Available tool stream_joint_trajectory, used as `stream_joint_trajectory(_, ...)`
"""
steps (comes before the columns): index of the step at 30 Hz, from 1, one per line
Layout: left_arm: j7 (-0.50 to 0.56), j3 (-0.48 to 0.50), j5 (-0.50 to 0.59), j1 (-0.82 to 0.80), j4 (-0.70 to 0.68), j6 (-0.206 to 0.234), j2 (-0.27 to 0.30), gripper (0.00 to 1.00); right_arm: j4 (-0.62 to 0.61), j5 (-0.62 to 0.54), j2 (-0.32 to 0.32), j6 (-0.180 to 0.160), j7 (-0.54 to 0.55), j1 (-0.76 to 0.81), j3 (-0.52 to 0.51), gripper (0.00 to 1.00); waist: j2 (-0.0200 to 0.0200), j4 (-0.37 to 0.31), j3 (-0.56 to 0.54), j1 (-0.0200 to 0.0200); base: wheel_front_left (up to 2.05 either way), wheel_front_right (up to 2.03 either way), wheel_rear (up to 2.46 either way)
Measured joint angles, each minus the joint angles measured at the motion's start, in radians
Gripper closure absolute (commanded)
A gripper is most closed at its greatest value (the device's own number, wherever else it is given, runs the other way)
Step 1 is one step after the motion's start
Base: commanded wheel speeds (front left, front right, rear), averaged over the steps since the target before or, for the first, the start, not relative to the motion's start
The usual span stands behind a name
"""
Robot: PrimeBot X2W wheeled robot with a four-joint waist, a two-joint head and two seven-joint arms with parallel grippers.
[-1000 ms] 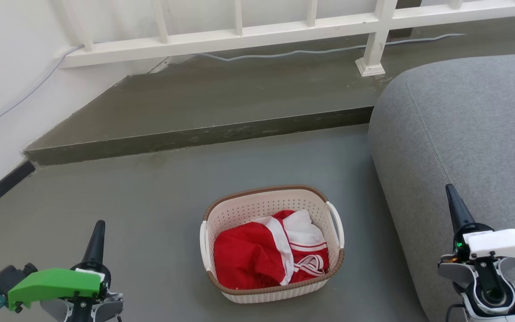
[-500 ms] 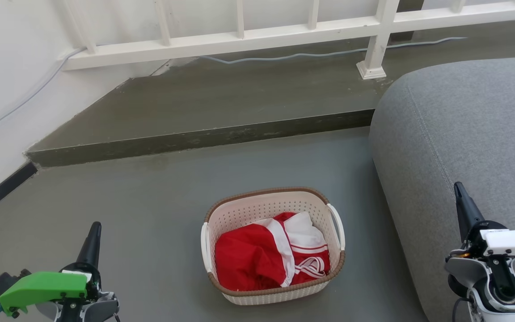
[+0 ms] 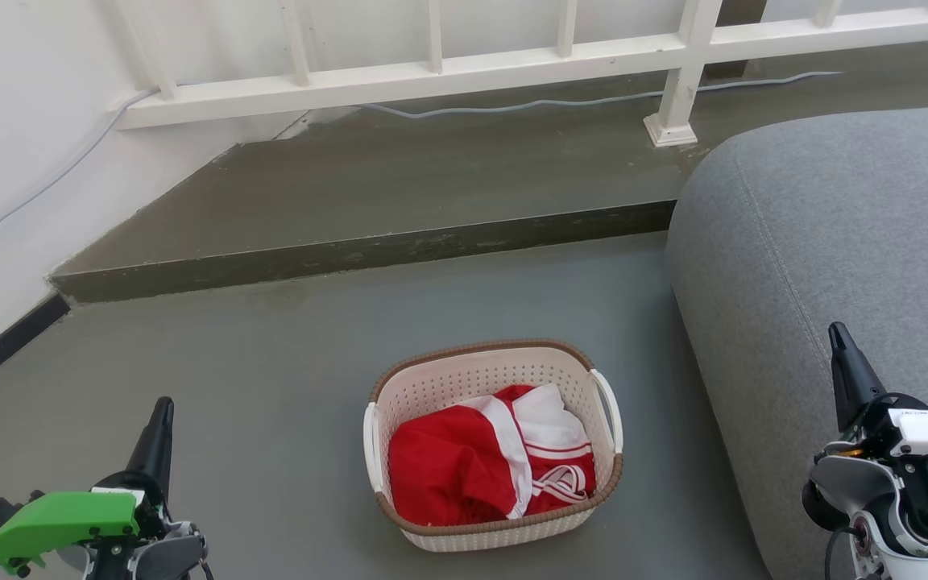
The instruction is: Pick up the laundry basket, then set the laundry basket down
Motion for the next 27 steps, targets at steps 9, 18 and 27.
stream_joint_trajectory(9, 0.0, 0.001, 0.0, -0.01, 0.0, 0.0, 0.0, 1.0, 0.002, 0.0, 0.0, 0.0, 0.0, 0.0, -0.001, 1.0, 0.0, 0.0, 0.0, 0.0, 0.0, 0.0, 0.0)
stream_joint_trajectory(18, 0.0, 0.001, 0.0, -0.011, 0.0, 0.0, 0.0, 1.0, 0.004, 0.0, 0.0, 0.0, 0.0, 0.0, -0.001, 1.0, 0.0, 0.0, 0.0, 0.0, 0.0, 0.0, 0.0)
stream_joint_trajectory(27, 0.0, 0.001, 0.0, -0.011, 0.0, 0.0, 0.0, 1.0, 0.005, 0.0, 0.0, 0.0, 0.001, 0.0, -0.002, 1.0, 0.0, 0.0, 0.0, 0.0, 0.0, 0.0, 0.0)
